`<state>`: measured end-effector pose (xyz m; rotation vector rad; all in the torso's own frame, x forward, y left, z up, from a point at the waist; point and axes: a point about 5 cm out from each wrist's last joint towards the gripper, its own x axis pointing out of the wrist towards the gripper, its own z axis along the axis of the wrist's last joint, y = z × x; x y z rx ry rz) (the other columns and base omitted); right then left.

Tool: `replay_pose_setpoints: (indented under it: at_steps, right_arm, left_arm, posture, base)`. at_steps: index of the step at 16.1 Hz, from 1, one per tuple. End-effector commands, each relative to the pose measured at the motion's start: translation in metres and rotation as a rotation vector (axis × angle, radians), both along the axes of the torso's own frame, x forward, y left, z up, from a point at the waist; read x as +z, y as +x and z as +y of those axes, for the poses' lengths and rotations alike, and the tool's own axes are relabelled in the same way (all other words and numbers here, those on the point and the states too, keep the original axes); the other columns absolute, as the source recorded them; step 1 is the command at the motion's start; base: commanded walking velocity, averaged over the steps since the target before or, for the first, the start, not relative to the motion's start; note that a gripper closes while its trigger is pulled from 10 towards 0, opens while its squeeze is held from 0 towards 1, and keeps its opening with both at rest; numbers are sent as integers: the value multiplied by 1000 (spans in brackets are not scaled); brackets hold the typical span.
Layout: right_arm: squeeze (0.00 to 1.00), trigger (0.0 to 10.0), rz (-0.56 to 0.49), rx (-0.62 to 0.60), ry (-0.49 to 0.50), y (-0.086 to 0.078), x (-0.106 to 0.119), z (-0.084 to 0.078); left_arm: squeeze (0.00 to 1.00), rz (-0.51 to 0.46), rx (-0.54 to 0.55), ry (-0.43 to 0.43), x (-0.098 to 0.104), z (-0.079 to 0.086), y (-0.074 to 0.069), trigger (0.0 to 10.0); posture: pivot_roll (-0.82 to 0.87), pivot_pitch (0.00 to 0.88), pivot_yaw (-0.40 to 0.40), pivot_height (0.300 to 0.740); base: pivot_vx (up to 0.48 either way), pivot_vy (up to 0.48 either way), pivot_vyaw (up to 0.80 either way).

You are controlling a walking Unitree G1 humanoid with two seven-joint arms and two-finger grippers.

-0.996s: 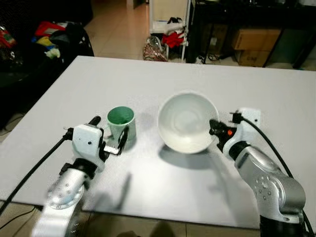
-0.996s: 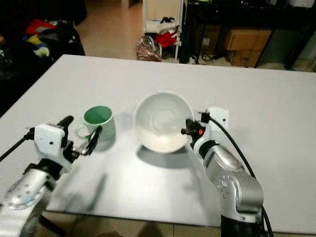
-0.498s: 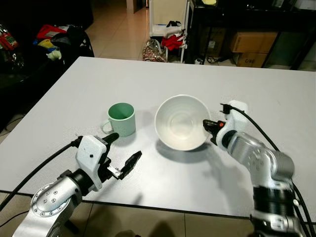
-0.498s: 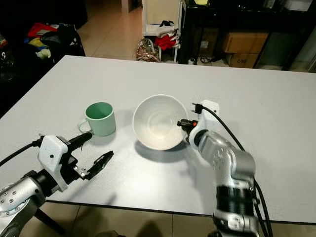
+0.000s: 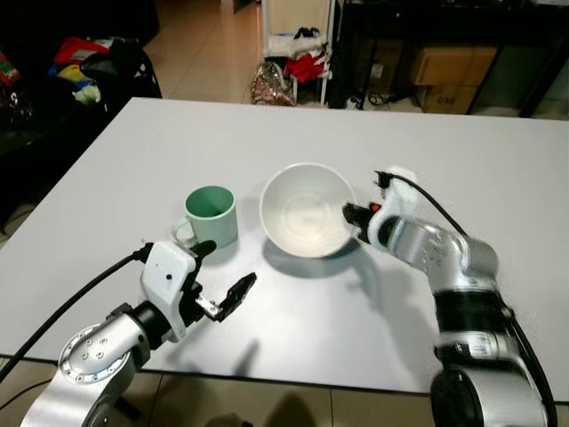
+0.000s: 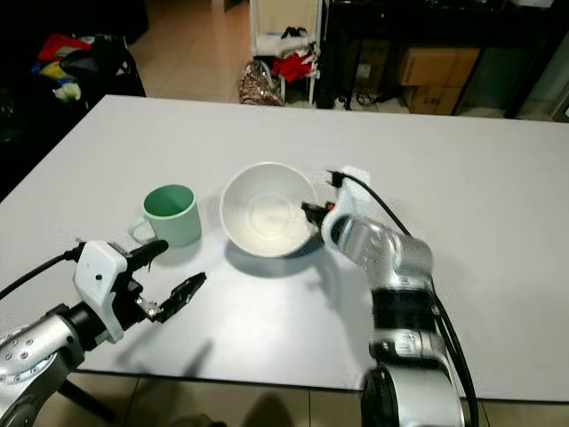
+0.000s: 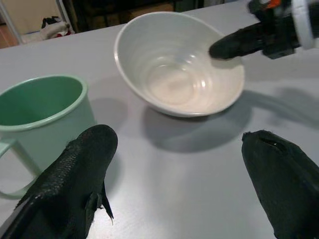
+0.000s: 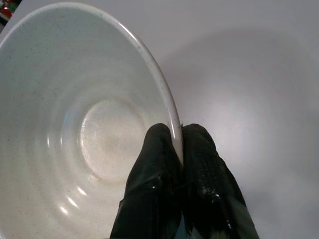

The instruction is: Setting the table

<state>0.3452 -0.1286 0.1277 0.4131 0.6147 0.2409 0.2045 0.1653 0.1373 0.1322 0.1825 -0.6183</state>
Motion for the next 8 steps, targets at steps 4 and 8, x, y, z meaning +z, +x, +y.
replay_pose_setpoints:
  at_steps: [4,8]
  right_arm:
    - [0,10000,-13,37,62,14,8,12]
    - [0,10000,-12,44,84,20,11,15]
  left_arm:
    - [0,-6,4,25,2,-1,3,10000]
    - [0,-7,10,26,2,-1,3,10000]
  posture:
    - [91,4,2,740]
    - [97,5,0,740]
  base:
    - [0,0,0]
    - [0,0,0]
